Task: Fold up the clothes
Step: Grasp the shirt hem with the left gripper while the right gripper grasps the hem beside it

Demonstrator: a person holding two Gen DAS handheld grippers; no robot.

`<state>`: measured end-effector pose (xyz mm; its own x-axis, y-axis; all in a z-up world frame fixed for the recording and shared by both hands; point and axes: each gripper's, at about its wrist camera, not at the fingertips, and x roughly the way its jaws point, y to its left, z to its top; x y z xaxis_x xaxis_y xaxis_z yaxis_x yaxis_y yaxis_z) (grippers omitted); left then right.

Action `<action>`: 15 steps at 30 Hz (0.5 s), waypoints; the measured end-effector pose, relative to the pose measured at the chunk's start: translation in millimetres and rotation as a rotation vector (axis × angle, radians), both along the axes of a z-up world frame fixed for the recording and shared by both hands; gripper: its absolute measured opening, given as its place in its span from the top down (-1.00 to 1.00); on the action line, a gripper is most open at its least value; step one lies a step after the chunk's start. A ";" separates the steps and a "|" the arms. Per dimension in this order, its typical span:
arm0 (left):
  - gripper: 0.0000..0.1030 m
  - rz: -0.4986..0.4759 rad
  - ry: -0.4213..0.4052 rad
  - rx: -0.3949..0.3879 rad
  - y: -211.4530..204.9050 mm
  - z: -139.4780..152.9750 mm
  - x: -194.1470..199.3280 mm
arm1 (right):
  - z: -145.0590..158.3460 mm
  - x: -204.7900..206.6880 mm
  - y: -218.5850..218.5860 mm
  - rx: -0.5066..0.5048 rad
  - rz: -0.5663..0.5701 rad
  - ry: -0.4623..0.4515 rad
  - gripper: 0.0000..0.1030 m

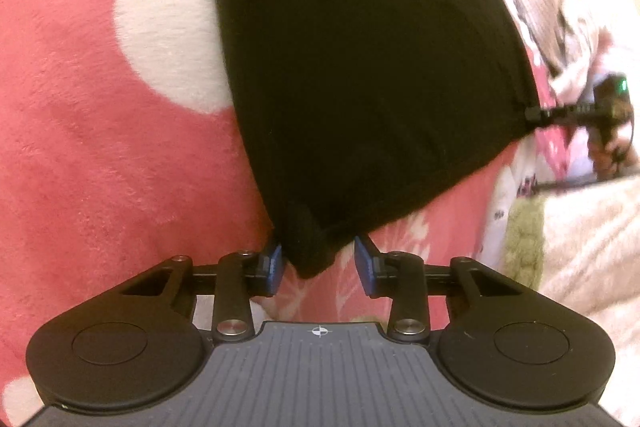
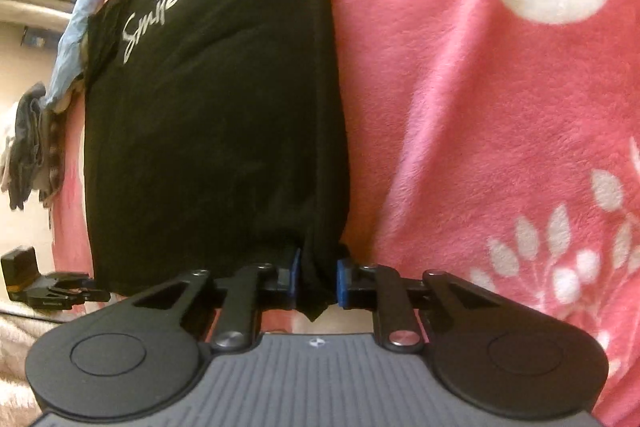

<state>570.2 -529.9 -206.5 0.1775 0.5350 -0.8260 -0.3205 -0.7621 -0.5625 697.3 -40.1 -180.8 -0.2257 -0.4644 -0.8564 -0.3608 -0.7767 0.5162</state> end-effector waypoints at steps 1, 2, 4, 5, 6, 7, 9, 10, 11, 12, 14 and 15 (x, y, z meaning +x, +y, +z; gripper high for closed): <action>0.30 0.021 -0.013 0.008 -3.0 -0.4 -0.8 | 0.0 0.6 2.1 -0.005 -0.015 0.004 0.64; 0.30 0.035 -0.025 0.016 -4.2 -1.8 -1.0 | 0.3 1.4 4.4 -0.010 -0.030 0.009 0.64; 0.30 0.059 -0.046 0.031 -6.5 -4.8 -1.6 | -0.8 4.5 7.2 -0.031 -0.047 0.012 0.64; 0.30 0.068 -0.055 0.037 -7.4 -6.3 -2.3 | -3.2 5.6 7.2 -0.050 -0.049 0.009 0.66; 0.31 0.077 -0.064 0.042 -8.2 -7.8 -3.1 | -4.3 7.2 7.9 -0.053 -0.042 0.005 0.69; 0.38 0.082 -0.070 0.042 -8.9 -8.3 -3.6 | -5.0 9.0 8.8 -0.054 -0.033 0.001 0.70; 0.55 0.079 -0.071 0.032 -11.0 -7.8 -5.0 | -6.4 8.7 9.8 -0.058 -0.039 -0.001 0.72; 0.61 0.075 -0.071 0.028 -12.1 -7.5 -6.1 | -7.1 8.5 10.3 -0.061 -0.043 -0.001 0.73; 0.66 0.070 -0.068 0.024 -12.6 -7.8 -6.7 | -7.8 8.2 10.8 -0.063 -0.048 -0.002 0.73; 0.69 0.065 -0.065 0.020 -13.1 -8.3 -7.2 | -8.4 8.9 12.1 -0.061 -0.046 -0.006 0.74; 0.78 0.046 -0.049 0.008 -15.0 -6.4 -7.7 | -9.3 10.5 14.5 -0.061 -0.043 -0.012 0.75; 0.80 0.035 -0.037 0.001 -14.1 -5.2 -6.8 | -8.1 10.7 14.2 -0.060 -0.032 -0.011 0.76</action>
<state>563.4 -544.0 -211.7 0.1885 0.5423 -0.8188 -0.2726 -0.7721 -0.5741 708.1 -25.8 -188.9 -0.2324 -0.5077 -0.8296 -0.3910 -0.7322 0.5577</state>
